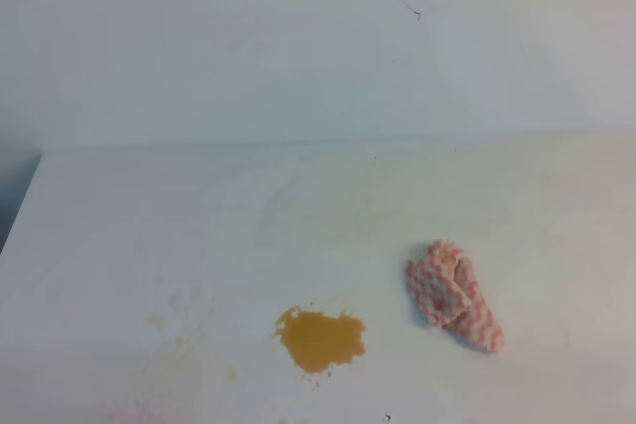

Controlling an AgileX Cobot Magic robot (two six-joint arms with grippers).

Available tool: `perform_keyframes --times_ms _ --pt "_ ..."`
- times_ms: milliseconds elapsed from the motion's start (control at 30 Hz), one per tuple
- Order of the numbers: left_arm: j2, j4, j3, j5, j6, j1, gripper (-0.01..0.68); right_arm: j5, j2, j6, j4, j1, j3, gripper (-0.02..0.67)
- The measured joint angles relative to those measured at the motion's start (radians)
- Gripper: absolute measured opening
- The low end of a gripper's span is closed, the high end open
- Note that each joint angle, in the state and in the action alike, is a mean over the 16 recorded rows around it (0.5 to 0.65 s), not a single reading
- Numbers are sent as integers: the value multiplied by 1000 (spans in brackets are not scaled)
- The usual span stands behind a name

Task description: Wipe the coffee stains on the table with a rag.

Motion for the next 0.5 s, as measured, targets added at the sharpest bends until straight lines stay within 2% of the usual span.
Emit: perform_keyframes --times_ms 500 --pt "0 0 0 0 0 0 0 0 0 0 0 0 0 -2"
